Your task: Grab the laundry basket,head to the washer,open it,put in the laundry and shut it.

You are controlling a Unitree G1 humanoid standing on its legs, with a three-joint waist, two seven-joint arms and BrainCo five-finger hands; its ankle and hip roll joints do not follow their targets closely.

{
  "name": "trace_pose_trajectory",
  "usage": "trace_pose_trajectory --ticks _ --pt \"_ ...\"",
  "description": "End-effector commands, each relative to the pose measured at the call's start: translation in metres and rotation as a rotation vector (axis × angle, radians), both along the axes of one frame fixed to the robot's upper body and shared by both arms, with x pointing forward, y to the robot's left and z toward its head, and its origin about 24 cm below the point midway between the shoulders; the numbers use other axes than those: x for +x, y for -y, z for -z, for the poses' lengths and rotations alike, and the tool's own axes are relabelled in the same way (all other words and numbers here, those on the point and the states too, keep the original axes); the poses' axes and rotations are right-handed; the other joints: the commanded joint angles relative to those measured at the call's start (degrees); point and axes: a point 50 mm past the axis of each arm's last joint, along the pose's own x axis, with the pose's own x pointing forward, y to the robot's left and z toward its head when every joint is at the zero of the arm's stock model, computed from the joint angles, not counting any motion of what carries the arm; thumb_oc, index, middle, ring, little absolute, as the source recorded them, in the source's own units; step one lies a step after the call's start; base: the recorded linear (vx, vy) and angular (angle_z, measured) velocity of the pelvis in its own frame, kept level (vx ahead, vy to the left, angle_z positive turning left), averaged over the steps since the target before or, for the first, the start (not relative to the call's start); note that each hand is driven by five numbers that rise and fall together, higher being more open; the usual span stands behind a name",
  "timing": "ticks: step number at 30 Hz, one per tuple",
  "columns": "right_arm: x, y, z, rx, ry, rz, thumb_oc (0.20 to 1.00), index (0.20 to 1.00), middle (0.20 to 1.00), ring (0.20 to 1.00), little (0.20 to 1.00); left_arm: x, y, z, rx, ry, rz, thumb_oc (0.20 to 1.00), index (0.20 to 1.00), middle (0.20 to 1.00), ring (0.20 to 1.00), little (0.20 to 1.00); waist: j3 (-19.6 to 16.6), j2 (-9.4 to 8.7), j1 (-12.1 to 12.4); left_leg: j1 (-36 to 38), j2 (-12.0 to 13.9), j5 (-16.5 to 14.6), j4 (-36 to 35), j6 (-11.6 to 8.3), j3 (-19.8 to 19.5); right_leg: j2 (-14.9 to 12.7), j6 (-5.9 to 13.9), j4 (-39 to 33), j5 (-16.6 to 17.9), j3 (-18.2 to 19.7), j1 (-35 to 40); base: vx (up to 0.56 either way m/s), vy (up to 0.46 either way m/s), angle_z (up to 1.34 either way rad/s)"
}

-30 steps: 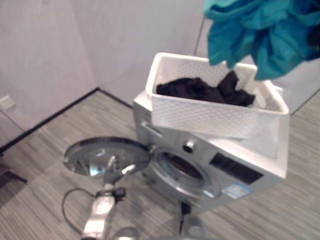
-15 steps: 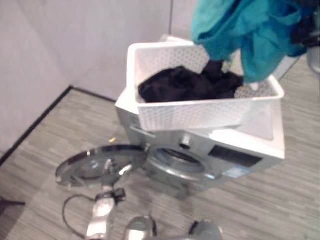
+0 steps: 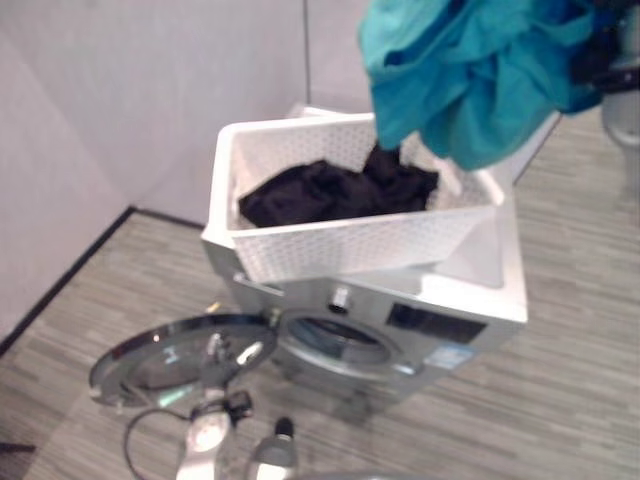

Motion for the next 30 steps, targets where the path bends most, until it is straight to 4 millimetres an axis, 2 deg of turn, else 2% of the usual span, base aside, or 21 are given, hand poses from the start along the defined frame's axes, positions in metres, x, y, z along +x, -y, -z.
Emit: trace_pose_trajectory --ticks 1,3,11,15,19,26,27,29,30 --pt "-0.033 -0.002 -0.025 -0.011 0.185 -0.029 0.2 0.2 0.2 0.2 0.2 0.019 0.011 -0.022 0.002 0.139 0.055 1.0 1.0 1.0 1.0 1.0 -0.8 0.14 1.1 0.1 4.1 -3.6 0.2 -2.01 2.2 -1.4 -0.7 -0.1 -2.0 -2.3 5.7 -0.02 -0.06 0.08" --pt "-0.048 -0.006 -0.015 -0.008 0.226 -0.09 0.2 0.2 0.2 0.2 0.2 0.023 0.01 -0.027 -0.004 0.166 0.043 1.0 1.0 1.0 1.0 1.0 -0.9 0.6 0.3 0.9 4.5 -3.3 -0.4 -2.26 2.5 -0.9 -1.01 -0.2 -2.5 -2.5 5.9 -0.02 -0.057 0.06" --pt "-0.069 -0.013 0.029 0.045 0.152 -0.262 0.2 0.2 0.2 0.2 0.2 0.032 0.011 -0.049 0.014 0.264 0.067 1.0 1.0 1.0 1.0 1.0 -1.0 0.54 -1.4 2.4 5.2 -2.5 -1.7 -2.5 3.7 -0.5 -1.15 -0.2 -3.0 -1.7 5.7 -0.02 -0.02 0.03" --pt "-0.073 -0.008 0.048 0.115 0.09 -0.323 0.2 0.2 0.2 0.2 0.2 0.042 0.01 -0.069 0.048 0.349 0.094 1.0 1.0 1.0 1.0 1.0 -1.0 0.36 -2.5 3.0 5.6 -1.9 -2.5 -2.64 4.1 -0.1 -1.26 -0.2 -3.1 -0.9 5.2 -0.04 -0.039 -0.01" --pt "-0.076 -0.01 0.055 0.131 0.066 -0.36 0.2 0.2 0.2 0.2 0.2 0.044 0.011 -0.075 0.045 0.376 0.1 1.0 1.0 1.0 1.0 1.0 -1.2 0.35 -3.0 3.5 5.7 -1.7 -3.0 -2.67 4.3 0.0 -1.25 -0.2 -3.1 -0.5 5.0 -0.02 -0.024 -0.03" --pt "-0.078 -0.017 0.082 0.236 -0.065 -0.523 0.2 0.2 0.2 0.2 0.2 0.042 0.016 -0.082 -0.026 0.415 0.108 1.0 1.0 1.0 1.0 1.0 -1.7 0.69 -3.1 4.0 5.9 -1.6 -3.1 -2.74 4.4 0.1 -1.49 -0.2 -3.0 -0.2 4.8 0.0 -0.018 -0.05" --pt "-0.071 -0.021 0.093 0.3 -0.146 -0.59 0.2 0.2 0.2 0.2 0.2 0.042 0.016 -0.085 -0.028 0.427 0.114 1.0 1.0 1.0 1.0 1.0 -1.4 1.02 -2.9 4.0 5.9 -1.2 -2.9 -2.58 4.5 0.2 -1.58 -0.2 -2.7 -0.1 4.7 0.0 0.0 0.0" --pt "-0.068 -0.023 0.1 0.331 -0.198 -0.627 0.2 0.2 0.2 0.2 0.2 0.041 0.016 -0.086 -0.031 0.432 0.122 1.0 1.0 1.0 1.0 1.0 -1.4 1.12 -2.9 4.1 5.8 -1.4 -3.0 -2.72 4.4 0.2 -1.6 -0.2 -2.8 -0.1 4.7 0.01 -0.005 -0.02" --pt "-0.062 -0.028 0.113 0.387 -0.296 -0.688 0.2 0.2 0.2 0.2 0.2 0.039 0.014 -0.087 -0.037 0.436 0.129 1.0 1.0 1.0 1.0 1.0 -1.3 1.32 -2.9 4.1 5.8 -1.2 -3.1 -2.77 4.4 0.2 -1.69 -0.2 -2.7 -0.2 4.7 0.0 -0.007 -0.03"
